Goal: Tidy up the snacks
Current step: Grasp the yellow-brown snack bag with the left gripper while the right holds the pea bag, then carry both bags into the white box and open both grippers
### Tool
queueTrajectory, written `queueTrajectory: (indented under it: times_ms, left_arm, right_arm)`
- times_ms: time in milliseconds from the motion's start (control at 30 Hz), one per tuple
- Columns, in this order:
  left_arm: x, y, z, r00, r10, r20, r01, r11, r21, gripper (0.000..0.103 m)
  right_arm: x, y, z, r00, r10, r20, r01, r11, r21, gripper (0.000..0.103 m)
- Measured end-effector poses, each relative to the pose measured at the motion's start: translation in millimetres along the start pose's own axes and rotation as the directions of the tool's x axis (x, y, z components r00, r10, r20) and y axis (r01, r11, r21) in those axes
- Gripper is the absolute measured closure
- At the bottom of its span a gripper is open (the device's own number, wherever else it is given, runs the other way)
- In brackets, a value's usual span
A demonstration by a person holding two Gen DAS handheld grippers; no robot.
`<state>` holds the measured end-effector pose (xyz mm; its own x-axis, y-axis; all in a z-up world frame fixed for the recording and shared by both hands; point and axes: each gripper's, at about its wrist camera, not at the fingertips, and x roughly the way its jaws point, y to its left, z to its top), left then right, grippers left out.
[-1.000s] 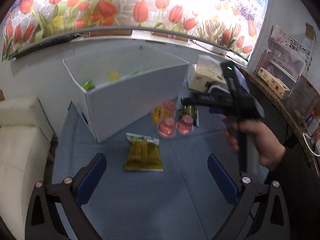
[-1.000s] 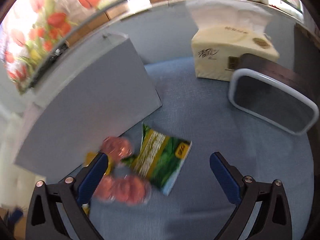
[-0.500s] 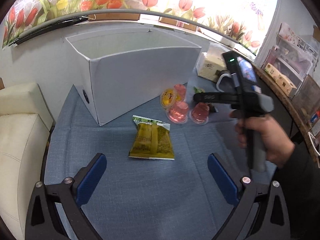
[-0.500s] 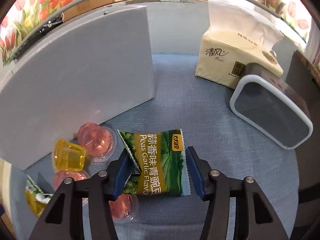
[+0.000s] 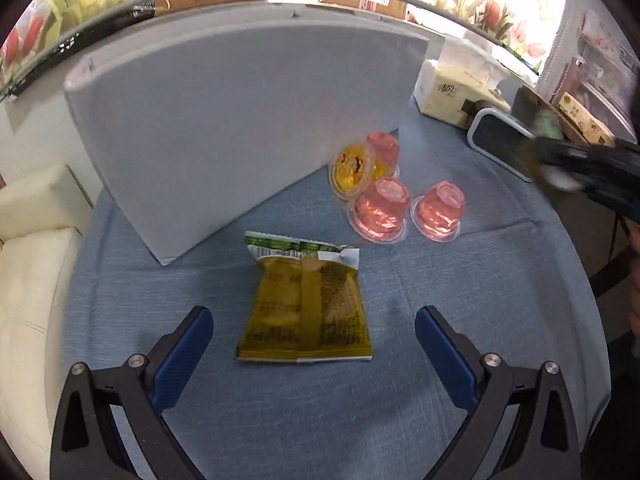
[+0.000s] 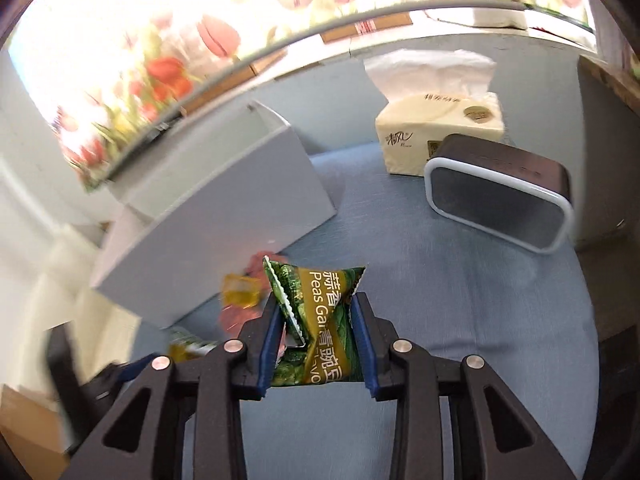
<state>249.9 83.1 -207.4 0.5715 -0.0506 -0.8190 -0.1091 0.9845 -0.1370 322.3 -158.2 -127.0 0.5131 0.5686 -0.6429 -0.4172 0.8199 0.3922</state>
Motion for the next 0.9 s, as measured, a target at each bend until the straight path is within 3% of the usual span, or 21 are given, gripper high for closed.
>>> queueTrajectory:
  times_ms: [200,333,400,467,533,567,733,900]
  left_arm:
    - [12,1,0,1.0,0.02,0.003,-0.02,1.0,-0.014,0.003]
    - [19,-8,1,0.995,0.1,-0.001,-0.1,0.992,0.076,0.003]
    - [19,-7,2,0.995,0.097,0.012,-0.097,0.993,0.067,0.005]
    - [17,-6,3,0.995,0.103,0.011,-0.104,0.993,0.063,0.01]
    - [13,-2,8,0.992,0.123,0.021,-0.124,0.991,0.041,0.037]
    - [10,2,8,0.991,0.133,0.02,-0.133,0.991,0.033,0.041]
    - [6,4,10,0.996,0.092,0.001,-0.092,0.996,0.019,0.052]
    - [-18,1,4,0.998,0.038,0.04,-0.039,0.999,0.01,0.053]
  right_arm:
    - [-48,14,-34,0.999,0.018,0.045,-0.016,0.999,-0.048,0.066]
    - [-65,22,-55,0.999,0.01,0.041,-0.006,0.997,-0.076,0.066]
    - [-66,23,-62,0.999,0.006,0.035,-0.004,0.997,-0.079,0.066]
    - [-67,26,-67,0.999,-0.001,0.036,0.005,0.996,-0.093,0.066]
    - [-70,28,-72,0.999,0.002,0.035,0.001,0.995,-0.099,0.066]
    - [-71,29,-74,0.999,0.014,0.033,-0.01,0.995,-0.095,0.066]
    - [-75,35,-81,0.999,0.031,0.032,-0.027,0.994,-0.104,0.066]
    - [-78,43,-86,0.999,0.03,0.033,-0.025,0.99,-0.135,0.066]
